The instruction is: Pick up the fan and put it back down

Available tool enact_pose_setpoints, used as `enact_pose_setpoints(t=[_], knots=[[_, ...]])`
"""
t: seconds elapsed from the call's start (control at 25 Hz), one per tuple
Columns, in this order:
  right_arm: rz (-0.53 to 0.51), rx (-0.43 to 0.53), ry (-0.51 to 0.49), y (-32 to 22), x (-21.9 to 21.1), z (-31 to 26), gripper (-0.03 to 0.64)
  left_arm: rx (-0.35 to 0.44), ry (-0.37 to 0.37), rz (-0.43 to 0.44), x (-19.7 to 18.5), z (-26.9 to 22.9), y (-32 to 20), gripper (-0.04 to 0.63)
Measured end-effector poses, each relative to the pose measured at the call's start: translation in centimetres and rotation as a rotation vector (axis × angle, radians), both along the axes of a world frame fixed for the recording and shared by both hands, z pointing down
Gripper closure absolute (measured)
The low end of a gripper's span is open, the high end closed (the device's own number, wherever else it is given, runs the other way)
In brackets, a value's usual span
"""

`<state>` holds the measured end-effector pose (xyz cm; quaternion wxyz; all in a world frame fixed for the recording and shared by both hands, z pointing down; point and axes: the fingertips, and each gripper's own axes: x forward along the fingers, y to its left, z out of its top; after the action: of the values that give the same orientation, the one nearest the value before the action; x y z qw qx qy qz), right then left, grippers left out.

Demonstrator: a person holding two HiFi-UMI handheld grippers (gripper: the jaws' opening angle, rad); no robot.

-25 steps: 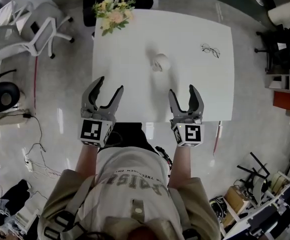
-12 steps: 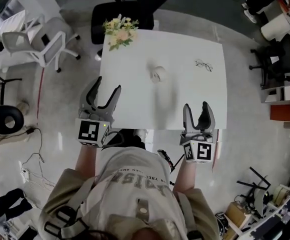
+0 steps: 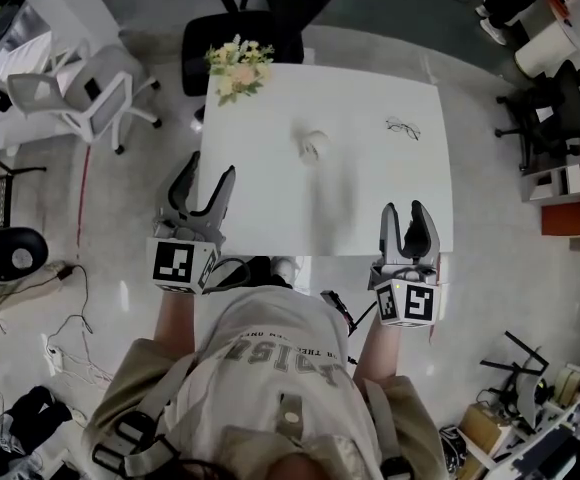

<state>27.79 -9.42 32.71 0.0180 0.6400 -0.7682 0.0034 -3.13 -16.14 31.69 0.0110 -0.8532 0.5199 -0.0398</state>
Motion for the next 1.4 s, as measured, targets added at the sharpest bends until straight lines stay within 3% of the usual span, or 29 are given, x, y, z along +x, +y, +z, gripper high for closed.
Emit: enact_pose_setpoints(t=[0.72,1.28,1.4], knots=[[-0.002,0.044,0.076,0.6,-0.8,-2.9,0.538,0.053,-0.026,0.016,0.5,-1.8,0.5,0.476],[-0.014,0.061,0.098,0.1,-1.0,-3.6,0.567,0.08,-0.013,-0.015,0.2,-2.5,-0.2,0.583],[-0.018,0.066,0.095,0.2,-0.9,-3.9,0.612,0.087,-0.009,-0.007,0.2,-2.3,-0.3,0.583]])
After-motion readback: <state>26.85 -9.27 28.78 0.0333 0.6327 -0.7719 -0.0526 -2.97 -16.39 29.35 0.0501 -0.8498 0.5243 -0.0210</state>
